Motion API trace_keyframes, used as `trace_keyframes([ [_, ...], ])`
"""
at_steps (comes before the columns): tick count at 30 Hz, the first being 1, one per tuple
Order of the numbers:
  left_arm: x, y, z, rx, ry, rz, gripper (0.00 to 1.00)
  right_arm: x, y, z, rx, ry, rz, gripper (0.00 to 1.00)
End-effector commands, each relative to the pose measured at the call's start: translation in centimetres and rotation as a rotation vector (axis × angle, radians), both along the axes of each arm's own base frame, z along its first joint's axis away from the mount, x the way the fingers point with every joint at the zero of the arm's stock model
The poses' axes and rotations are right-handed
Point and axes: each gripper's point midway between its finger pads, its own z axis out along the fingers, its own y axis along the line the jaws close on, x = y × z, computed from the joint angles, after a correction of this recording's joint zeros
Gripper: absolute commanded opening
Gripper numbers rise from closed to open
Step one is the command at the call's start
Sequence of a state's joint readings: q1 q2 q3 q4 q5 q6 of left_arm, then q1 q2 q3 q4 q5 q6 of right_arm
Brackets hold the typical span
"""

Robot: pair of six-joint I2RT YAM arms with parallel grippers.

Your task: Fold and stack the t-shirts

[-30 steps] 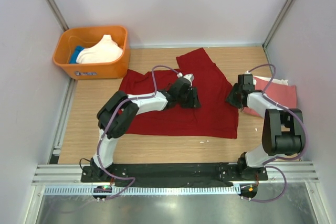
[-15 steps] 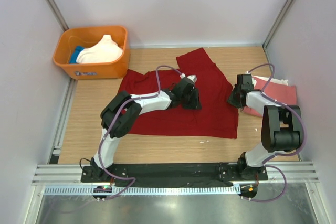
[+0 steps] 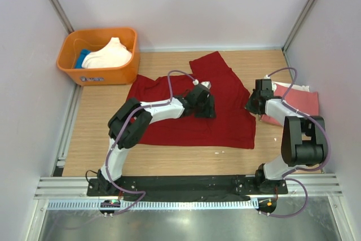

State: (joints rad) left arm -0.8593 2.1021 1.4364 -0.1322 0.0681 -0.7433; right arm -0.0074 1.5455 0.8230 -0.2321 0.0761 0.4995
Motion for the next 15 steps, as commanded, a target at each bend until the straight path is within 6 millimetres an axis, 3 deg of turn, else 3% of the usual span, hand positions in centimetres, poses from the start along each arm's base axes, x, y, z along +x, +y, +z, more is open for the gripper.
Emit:
trace_keyframes([
  [1,0.4,0.6,1.9,0.024,-0.051,0.009,0.53,1.5,0.0,2.6,-0.014,-0.103,0.002,0.01],
  [6,0.2,0.4,1.5,0.028,-0.032,0.006,0.48,1.6,0.0,2.8,-0.012,-0.109,0.001,0.01],
  [9,0.1,0.7,2.0,0.031,-0.055,0.013,0.59,1.5,0.0,2.7,-0.012,-0.108,0.004,0.01],
  [15,0.1,0.0,4.4,-0.039,-0.103,-0.001,0.66,1.5,0.2,2.7,-0.005,-0.109,0.007,0.01],
])
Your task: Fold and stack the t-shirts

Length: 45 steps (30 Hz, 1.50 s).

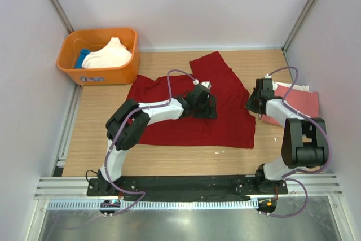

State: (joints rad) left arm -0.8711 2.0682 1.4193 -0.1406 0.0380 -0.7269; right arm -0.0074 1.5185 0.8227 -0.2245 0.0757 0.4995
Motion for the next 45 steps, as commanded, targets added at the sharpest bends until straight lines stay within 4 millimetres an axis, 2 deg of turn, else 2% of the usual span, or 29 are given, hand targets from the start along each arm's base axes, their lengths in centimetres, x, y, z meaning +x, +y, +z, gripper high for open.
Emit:
trace_keyframes([
  [1,0.5,-0.4,4.2,-0.073,-0.086,-0.002,0.67,1.1,0.4,1.6,0.002,-0.073,0.015,0.04],
  [2,0.3,-0.6,4.5,-0.084,-0.088,-0.011,0.67,1.1,0.5,1.5,0.008,-0.072,0.02,0.23],
  [3,0.3,-0.7,5.0,-0.099,-0.094,-0.013,0.67,1.1,0.7,1.3,0.019,-0.072,0.028,0.35],
  [10,0.3,-0.3,5.8,-0.105,-0.111,-0.007,0.67,1.5,1.0,0.4,0.029,-0.055,0.038,0.41],
  [18,0.5,0.7,5.4,-0.07,-0.1,0.019,0.66,1.1,1.3,-1.3,0.047,-0.017,0.047,0.38],
  [19,0.4,0.8,5.4,-0.067,-0.098,0.019,0.66,1.1,2.3,-1.3,0.048,-0.016,0.075,0.38],
  [20,0.5,0.9,5.4,-0.067,-0.098,0.022,0.66,1.0,2.4,-1.4,0.048,-0.015,0.075,0.36],
  [22,0.4,1.2,5.2,-0.056,-0.093,0.02,0.65,1.1,2.4,-1.3,0.049,-0.019,0.077,0.28],
  [23,0.4,1.2,5.1,-0.05,-0.09,0.017,0.65,1.1,2.4,-1.1,0.048,-0.024,0.075,0.16],
  [26,0.3,1.4,4.6,-0.032,-0.079,0.015,0.64,1.2,2.1,0.1,0.038,-0.055,0.068,0.01],
  [34,0.3,1.0,3.6,-0.026,-0.055,0.008,0.62,0.1,0.6,3.4,-0.028,-0.146,0.006,0.01],
  [38,0.5,0.4,3.2,-0.029,-0.044,-0.002,0.59,-0.2,0.5,3.7,-0.028,-0.16,0.0,0.01],
  [42,0.5,0.2,2.7,-0.025,-0.032,-0.005,0.56,-0.1,1.0,3.0,-0.008,-0.145,0.018,0.01],
  [45,0.5,0.2,2.2,-0.022,-0.02,-0.006,0.54,0.0,0.8,3.4,-0.012,-0.16,0.01,0.01],
])
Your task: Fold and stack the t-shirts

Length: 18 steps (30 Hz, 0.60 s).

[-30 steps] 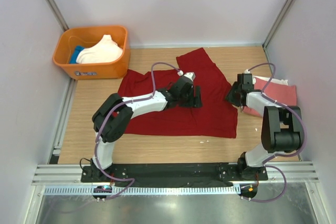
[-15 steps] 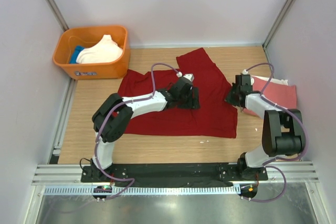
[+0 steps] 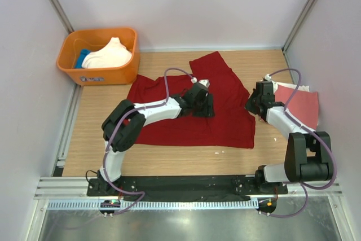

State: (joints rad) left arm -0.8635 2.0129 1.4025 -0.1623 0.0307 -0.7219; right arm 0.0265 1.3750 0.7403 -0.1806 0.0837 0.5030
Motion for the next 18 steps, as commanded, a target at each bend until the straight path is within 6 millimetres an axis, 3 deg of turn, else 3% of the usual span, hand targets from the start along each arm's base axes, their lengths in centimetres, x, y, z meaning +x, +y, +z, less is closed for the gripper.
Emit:
trace_keyframes([
  [1,0.4,-0.6,0.0,-0.011,0.008,-0.015,0.54,0.9,-0.2,1.2,-0.005,-0.06,-0.019,0.01],
  [5,0.3,-1.0,-0.3,-0.027,0.025,-0.024,0.54,0.9,-0.2,1.8,-0.005,-0.082,-0.021,0.01],
  [14,1.0,-1.5,-1.1,-0.027,0.037,-0.015,0.39,0.8,-0.2,1.8,-0.001,-0.086,-0.019,0.01],
  [18,1.3,-1.4,-2.0,-0.007,0.037,-0.006,0.26,0.7,-0.1,2.0,0.002,-0.089,-0.015,0.01],
])
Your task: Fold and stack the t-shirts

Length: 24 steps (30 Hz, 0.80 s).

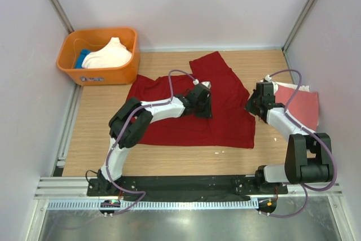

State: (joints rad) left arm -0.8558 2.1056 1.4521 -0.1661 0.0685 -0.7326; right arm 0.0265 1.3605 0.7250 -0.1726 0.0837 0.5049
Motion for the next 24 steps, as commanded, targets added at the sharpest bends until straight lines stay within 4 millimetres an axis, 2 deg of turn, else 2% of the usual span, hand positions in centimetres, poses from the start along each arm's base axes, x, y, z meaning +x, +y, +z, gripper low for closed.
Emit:
trace_keyframes([
  [1,1.2,-0.9,0.9,-0.026,-0.022,0.003,0.22,1.0,-0.1,1.9,0.0,-0.082,-0.014,0.01],
  [2,1.4,-0.8,0.7,-0.023,-0.017,0.003,0.17,1.1,-0.1,2.0,0.001,-0.085,-0.013,0.01],
  [4,1.4,-1.0,0.4,-0.017,-0.015,-0.003,0.0,1.0,-0.2,2.3,-0.002,-0.09,-0.017,0.01],
  [6,1.5,-0.9,0.5,-0.01,-0.021,0.0,0.0,1.0,-0.2,2.5,-0.004,-0.093,-0.017,0.01],
  [9,1.5,-0.4,1.8,-0.016,-0.045,0.003,0.0,0.9,-0.4,3.2,-0.013,-0.11,-0.025,0.01],
  [10,1.5,-0.3,2.9,-0.025,-0.065,-0.001,0.0,0.9,-0.5,3.7,-0.016,-0.122,-0.03,0.01],
  [12,1.4,0.1,3.7,-0.026,-0.083,0.005,0.0,0.9,-0.7,4.2,-0.018,-0.134,-0.035,0.01],
  [13,1.4,0.2,5.1,-0.044,-0.102,0.004,0.0,0.9,-0.7,4.5,-0.018,-0.141,-0.035,0.01],
  [17,1.2,0.6,7.2,-0.074,-0.137,0.012,0.0,1.4,-0.7,5.7,-0.018,-0.168,-0.04,0.01],
  [24,1.7,0.7,8.8,-0.093,-0.178,0.028,0.0,2.7,-0.4,6.7,-0.013,-0.174,-0.025,0.01],
])
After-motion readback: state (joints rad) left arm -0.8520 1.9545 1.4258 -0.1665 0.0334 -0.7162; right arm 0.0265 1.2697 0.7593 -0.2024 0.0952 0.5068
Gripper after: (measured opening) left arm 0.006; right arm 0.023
